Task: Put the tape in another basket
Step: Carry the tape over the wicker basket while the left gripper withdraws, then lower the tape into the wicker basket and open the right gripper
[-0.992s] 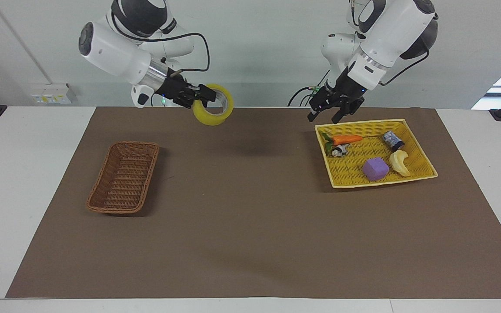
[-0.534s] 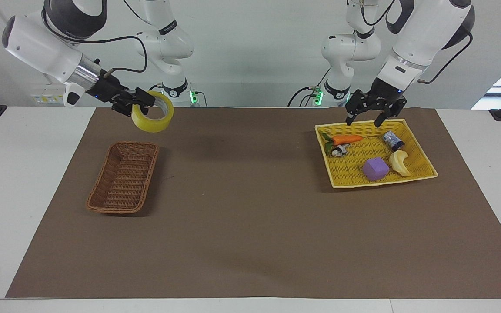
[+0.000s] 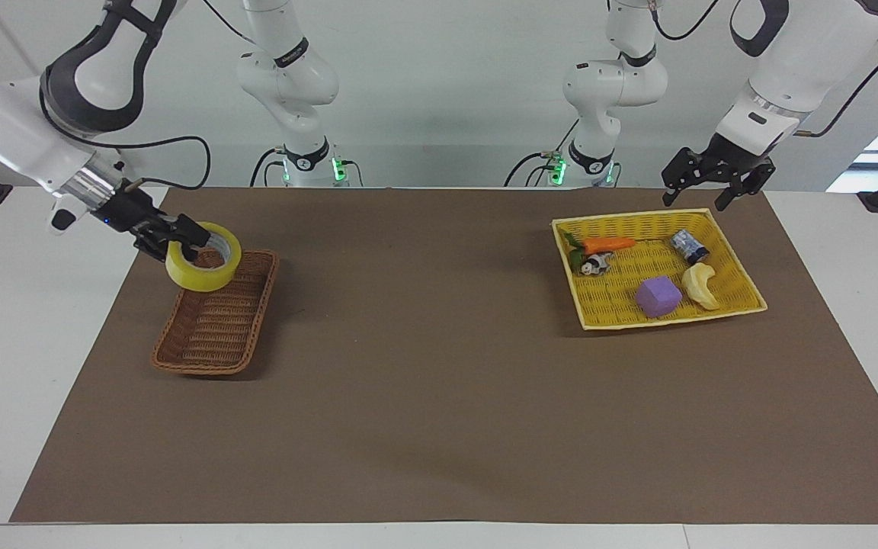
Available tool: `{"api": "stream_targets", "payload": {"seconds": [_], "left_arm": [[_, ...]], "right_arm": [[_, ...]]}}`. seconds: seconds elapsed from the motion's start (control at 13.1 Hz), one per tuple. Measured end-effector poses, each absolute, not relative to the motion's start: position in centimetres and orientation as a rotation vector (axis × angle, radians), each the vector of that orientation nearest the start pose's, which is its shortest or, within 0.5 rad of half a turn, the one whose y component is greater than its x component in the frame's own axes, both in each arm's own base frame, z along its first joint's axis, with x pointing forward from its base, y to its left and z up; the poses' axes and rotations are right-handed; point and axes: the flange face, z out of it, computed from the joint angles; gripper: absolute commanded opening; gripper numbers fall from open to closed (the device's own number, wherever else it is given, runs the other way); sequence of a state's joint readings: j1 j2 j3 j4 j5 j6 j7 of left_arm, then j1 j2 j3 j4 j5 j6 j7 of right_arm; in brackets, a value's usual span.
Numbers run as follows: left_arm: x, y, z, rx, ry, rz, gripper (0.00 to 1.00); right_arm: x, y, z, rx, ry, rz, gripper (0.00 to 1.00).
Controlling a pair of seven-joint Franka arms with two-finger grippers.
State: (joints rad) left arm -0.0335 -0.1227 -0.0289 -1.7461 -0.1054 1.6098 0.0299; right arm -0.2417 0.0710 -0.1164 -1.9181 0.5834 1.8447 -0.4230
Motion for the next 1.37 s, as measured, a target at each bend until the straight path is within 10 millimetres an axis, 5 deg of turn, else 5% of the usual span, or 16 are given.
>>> {"api": "stream_targets", "payload": {"seconds": [0.38,0.84,1.37], "left_arm": [[51.6,-2.8,62.5,-3.154,0.126,-0.005,1.00],[51.7,-2.1,64.7,-3.130,0.107,0.062,1.00],[51.9,-0.9,64.3,-3.130,0.074,0.093,1.00]], "right_arm": [[56.4,-15.9,39.6,-2.548,0.143,-0.105,0.00],[55.0,-18.1,33.8,-2.555,-0.011,-0.096,0.00],[55.1,-17.8,32.9,-2.590,-0.047,-0.093,0.00]]}}
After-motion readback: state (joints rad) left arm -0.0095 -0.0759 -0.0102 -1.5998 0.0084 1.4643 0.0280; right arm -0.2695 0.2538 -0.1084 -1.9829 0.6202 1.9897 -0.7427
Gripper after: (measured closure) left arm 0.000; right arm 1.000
